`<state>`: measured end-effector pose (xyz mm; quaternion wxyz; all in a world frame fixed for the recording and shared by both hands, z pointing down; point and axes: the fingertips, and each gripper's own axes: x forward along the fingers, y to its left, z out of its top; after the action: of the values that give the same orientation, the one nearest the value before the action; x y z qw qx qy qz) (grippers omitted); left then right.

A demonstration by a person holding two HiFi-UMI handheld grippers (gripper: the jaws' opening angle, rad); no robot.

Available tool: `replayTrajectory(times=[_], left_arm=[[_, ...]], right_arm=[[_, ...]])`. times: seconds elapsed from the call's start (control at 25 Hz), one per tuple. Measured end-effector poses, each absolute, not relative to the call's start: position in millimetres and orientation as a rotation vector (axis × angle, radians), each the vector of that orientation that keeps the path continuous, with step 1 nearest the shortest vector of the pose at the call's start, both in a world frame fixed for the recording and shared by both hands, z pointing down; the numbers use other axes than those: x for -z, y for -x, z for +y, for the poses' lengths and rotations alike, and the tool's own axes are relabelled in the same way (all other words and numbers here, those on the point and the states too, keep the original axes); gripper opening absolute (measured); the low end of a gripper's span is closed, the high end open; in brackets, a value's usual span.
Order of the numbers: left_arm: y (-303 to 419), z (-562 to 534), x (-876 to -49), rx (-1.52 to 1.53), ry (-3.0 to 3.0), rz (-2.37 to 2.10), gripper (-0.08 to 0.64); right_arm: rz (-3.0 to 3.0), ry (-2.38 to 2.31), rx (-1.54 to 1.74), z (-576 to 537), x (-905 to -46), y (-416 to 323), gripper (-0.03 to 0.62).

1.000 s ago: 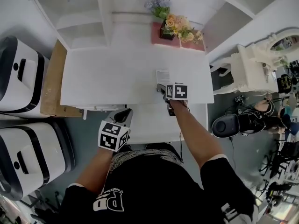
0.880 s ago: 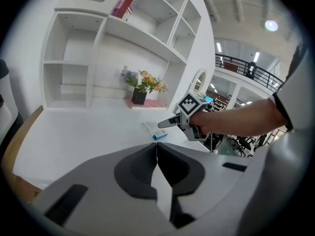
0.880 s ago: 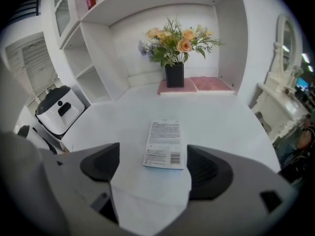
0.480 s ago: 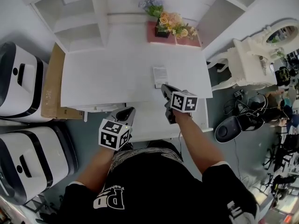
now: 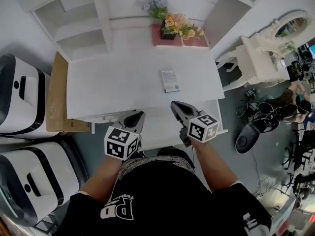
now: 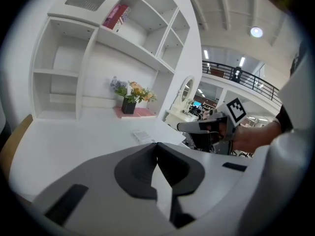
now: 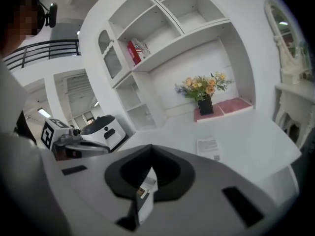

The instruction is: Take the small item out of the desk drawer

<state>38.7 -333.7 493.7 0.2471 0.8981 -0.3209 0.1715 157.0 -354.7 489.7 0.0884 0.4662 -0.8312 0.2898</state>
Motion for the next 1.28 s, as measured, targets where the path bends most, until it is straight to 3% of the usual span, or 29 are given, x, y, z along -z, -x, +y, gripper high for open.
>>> replayTrajectory(times=[0.4,1.28], left_arm=[[-42,-314,-478,-0.461,-2.548,-0.705,0.015],[-82,-228,-447,-0.359,-2.606,-0.783,0.015]], right_arm=[[-2.485,-1.686,-0.824,-321,-461,-155,0.008],[-2.589,-1.543,-0.906,-214,-451,-165,0.008]])
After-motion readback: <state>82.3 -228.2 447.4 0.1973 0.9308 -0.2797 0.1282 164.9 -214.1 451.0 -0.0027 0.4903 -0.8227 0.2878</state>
